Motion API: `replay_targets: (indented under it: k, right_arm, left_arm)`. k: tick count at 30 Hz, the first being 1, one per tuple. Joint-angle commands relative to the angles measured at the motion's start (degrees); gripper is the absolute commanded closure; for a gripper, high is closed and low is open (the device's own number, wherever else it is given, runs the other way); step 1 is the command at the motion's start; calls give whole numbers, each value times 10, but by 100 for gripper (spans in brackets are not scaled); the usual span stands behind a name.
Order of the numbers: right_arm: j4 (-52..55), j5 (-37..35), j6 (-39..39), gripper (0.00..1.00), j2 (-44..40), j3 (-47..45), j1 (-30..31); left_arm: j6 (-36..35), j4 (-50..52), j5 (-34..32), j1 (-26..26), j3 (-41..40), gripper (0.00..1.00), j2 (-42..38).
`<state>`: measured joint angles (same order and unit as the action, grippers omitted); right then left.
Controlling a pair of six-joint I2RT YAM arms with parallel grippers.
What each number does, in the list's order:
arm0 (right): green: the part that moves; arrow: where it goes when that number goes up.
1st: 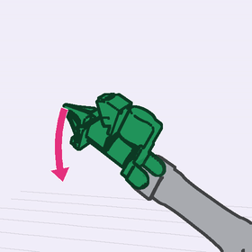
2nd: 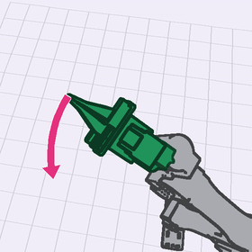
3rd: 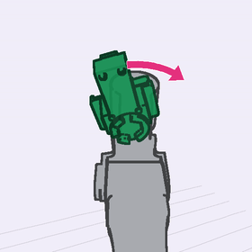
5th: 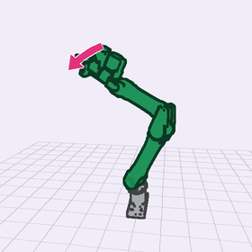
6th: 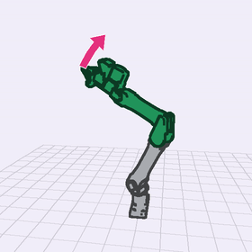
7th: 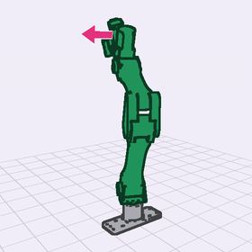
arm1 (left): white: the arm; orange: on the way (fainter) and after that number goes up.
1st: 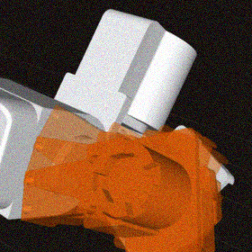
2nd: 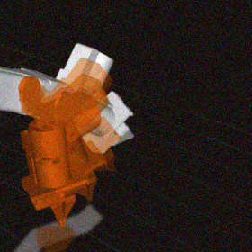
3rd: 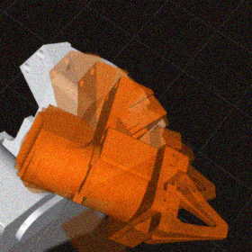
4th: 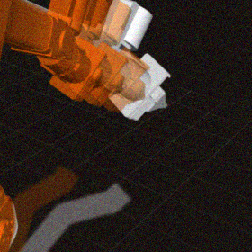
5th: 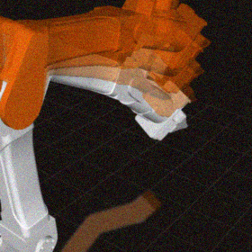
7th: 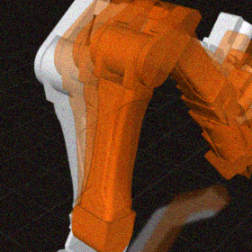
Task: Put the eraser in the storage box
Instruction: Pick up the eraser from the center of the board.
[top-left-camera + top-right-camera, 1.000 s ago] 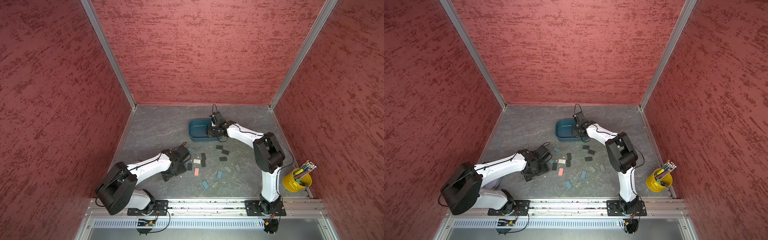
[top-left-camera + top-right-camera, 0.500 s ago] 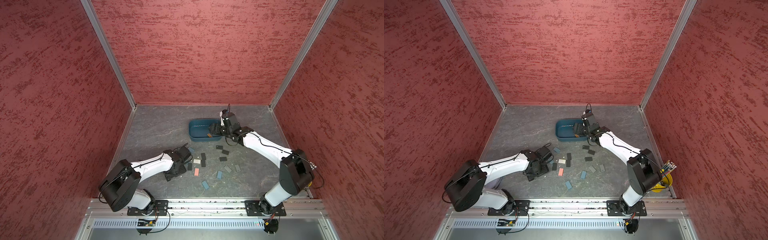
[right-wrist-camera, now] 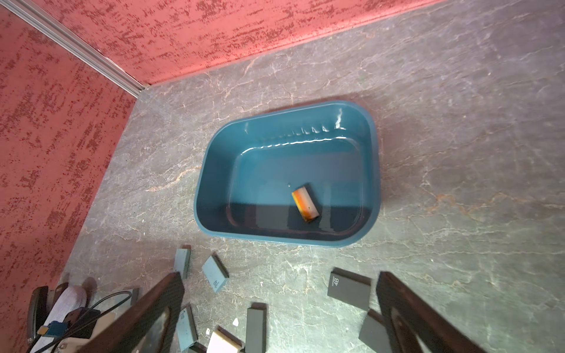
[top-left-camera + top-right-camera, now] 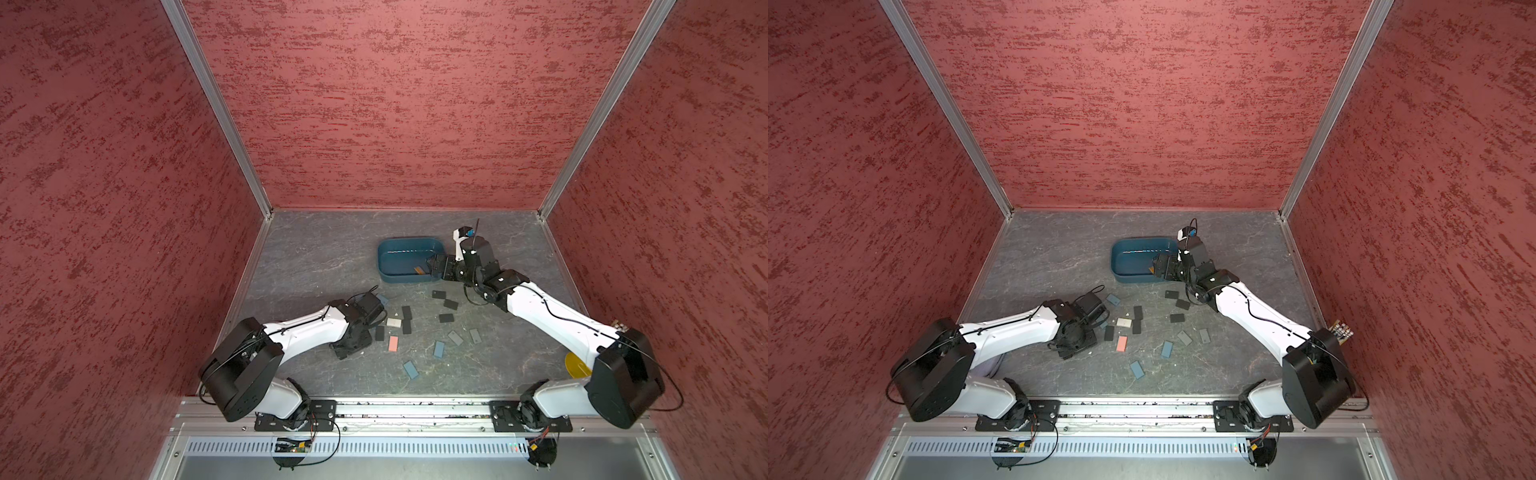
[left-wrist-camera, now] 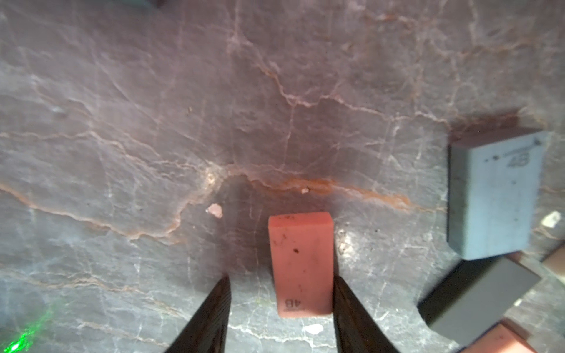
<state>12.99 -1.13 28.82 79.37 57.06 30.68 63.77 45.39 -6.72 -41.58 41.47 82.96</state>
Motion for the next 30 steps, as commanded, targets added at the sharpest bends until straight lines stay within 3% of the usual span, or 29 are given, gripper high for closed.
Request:
replay_targets:
  k: [1,15,21,30]
  right_arm:
    - [-9,-12,-3,1,-18,-18,3]
    - [10,-24,-1,1,-68,-76,4]
    - [12,-26,6,1,-82,-94,5]
    - [16,-41,17,1,-74,-112,4]
  left_arm:
    - [-14,2,-26,4,-7,53,19]
    - [-44,-11,-25,13,-16,66,29]
    - [-51,-13,-25,13,-17,66,33]
    - [-56,-10,-23,2,-1,76,35]
